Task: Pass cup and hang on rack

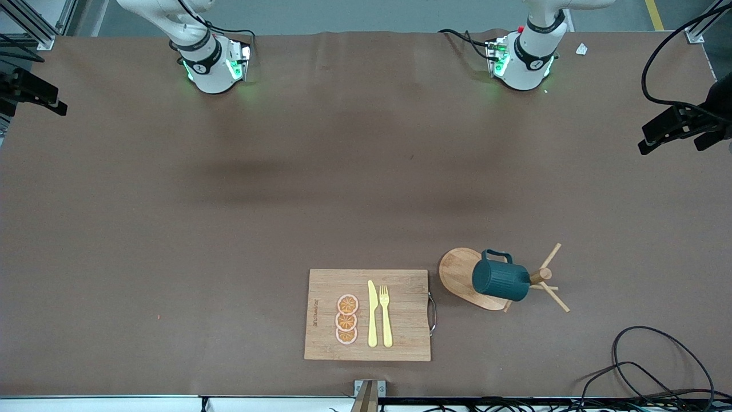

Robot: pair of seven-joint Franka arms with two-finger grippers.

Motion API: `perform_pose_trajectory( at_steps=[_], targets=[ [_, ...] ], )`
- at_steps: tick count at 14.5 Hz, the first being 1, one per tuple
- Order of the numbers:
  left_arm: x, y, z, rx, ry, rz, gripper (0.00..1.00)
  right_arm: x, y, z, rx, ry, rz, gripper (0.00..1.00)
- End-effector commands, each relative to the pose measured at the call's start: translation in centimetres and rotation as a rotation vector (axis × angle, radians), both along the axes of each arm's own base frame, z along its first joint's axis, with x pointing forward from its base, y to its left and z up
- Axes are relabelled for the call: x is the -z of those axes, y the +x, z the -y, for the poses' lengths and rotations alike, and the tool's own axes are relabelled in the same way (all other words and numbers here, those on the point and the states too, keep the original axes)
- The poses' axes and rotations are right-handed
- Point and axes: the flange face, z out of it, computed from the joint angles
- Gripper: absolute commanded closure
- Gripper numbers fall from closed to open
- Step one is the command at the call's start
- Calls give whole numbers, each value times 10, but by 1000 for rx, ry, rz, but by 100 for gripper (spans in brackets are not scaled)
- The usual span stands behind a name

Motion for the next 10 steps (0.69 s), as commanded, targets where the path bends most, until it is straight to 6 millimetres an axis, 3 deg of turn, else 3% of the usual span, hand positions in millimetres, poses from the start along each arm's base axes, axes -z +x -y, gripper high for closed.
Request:
perform_pose_trajectory(
  at_steps=[1, 10],
  targets=[
    [-1, 0, 6, 17, 27, -8, 0, -3, -5, 0, -10, -6, 3, 0],
    [-8, 8, 22, 53, 31, 76, 0, -3, -4, -1, -9, -1, 6, 0]
  ],
)
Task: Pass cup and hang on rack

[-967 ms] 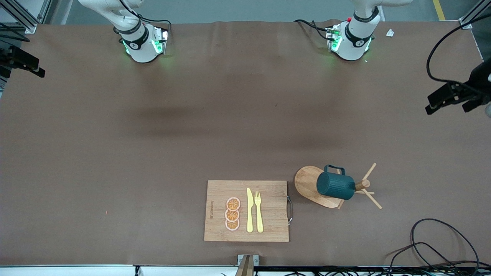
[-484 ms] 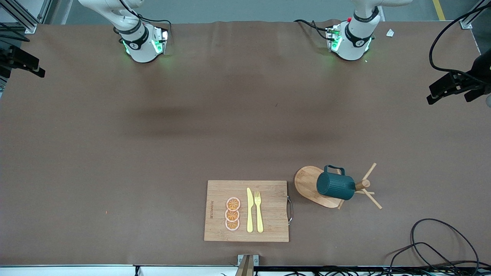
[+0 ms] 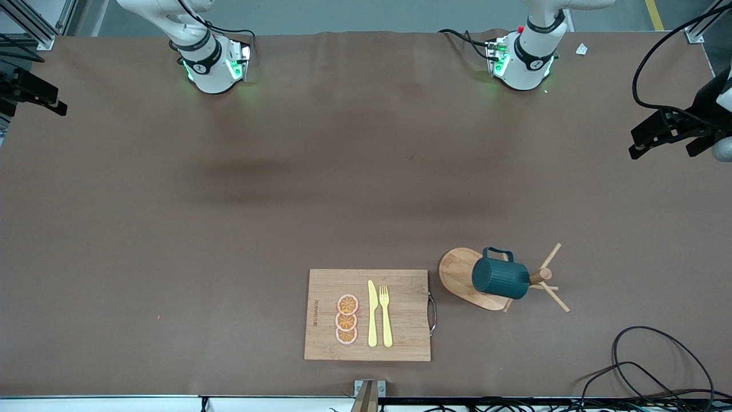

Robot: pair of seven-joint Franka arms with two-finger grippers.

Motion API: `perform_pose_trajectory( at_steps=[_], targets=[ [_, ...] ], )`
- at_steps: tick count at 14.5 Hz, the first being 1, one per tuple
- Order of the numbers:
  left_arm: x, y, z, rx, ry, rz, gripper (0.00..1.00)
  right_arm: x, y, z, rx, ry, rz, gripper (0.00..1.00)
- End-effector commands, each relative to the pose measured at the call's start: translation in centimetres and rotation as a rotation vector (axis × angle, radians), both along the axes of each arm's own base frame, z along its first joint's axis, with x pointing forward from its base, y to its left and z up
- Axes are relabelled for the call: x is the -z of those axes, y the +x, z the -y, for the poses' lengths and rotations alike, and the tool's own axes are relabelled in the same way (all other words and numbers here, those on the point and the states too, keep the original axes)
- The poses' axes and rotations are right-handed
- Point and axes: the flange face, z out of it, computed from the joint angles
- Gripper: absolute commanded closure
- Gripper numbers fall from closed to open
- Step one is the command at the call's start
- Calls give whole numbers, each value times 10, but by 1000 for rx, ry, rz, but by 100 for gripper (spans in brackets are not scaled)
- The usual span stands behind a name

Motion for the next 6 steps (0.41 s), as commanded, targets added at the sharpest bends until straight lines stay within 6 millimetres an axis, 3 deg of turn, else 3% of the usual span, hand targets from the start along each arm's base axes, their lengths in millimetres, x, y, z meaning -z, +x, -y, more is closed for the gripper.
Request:
perform_pose_trajectory(
  at_steps=[1, 6],
  targets=[
    [-5, 2, 3, 15, 21, 27, 0, -3, -4, -1, -9, 2, 6, 0],
    [-4, 4, 11, 28, 21, 38, 0, -4, -4, -1, -11, 7, 11, 0]
  ],
)
